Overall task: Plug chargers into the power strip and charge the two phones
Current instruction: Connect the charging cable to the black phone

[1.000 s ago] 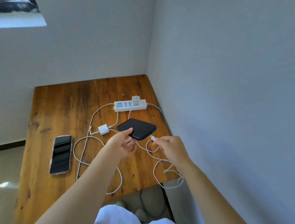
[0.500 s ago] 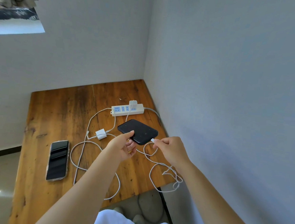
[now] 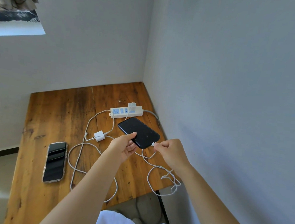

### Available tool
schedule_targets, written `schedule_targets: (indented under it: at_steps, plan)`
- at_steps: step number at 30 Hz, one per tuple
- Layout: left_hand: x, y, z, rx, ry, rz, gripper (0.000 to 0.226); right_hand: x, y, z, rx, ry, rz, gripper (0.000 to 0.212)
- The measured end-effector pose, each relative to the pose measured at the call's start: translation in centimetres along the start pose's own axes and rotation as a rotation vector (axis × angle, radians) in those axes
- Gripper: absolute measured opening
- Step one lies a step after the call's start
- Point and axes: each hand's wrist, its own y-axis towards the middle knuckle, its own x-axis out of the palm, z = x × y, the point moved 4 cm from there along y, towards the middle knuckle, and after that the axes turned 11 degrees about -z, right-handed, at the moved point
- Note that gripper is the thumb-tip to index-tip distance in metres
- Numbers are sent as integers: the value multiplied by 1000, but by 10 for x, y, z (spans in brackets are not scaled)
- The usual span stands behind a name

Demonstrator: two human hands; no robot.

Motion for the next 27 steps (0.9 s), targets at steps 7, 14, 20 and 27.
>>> schedule_targets:
  at_steps: [7,14,20,27]
  plan:
    - [4,3,9,100,70,-8,21,-4,1,-1,60,78,-41,36]
    - [3,0,3,93,58,-115,26,-7,-7,14,114,237,-172,22]
    - [4,0,-1,47,33,-169,25,-4,-10,17,135,237,-212,17]
    - [3,2,-1,22,22,-181,22,-6,-7,18,142,216,-185,14]
